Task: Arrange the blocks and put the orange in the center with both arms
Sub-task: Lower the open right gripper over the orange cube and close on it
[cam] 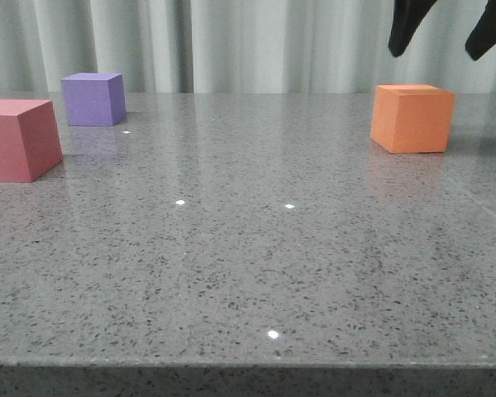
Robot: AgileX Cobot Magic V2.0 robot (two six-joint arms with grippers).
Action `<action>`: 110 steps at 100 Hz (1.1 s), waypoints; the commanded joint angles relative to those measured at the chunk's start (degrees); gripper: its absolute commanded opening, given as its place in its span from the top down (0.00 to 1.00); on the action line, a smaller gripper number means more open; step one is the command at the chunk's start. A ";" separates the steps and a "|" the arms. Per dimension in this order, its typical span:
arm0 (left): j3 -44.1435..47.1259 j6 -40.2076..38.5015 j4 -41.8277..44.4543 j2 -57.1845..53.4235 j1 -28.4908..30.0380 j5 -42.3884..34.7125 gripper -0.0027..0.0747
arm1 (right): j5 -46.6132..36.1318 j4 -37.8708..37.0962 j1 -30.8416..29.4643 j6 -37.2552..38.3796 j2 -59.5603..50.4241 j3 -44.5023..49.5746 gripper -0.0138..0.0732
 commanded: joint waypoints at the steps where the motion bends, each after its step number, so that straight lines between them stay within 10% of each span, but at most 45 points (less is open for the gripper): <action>1: 2.51 -0.07 -0.09 -1.72 0.00 -4.46 0.99 | -2.53 -0.63 -0.01 -0.39 -0.92 -2.68 0.10; 66: 2.51 -0.07 -0.09 -1.72 0.00 -4.46 0.99 | -3.35 -0.63 -0.01 -0.39 5.41 -2.75 0.11; 95: 2.51 -0.07 -0.09 -1.72 0.00 -4.46 0.99 | -3.87 -0.18 -0.01 -0.39 6.17 -2.75 0.59; 110: 2.51 -0.07 -0.09 -1.72 0.00 -4.46 0.99 | -4.70 2.85 -0.01 -0.39 6.17 -2.75 0.68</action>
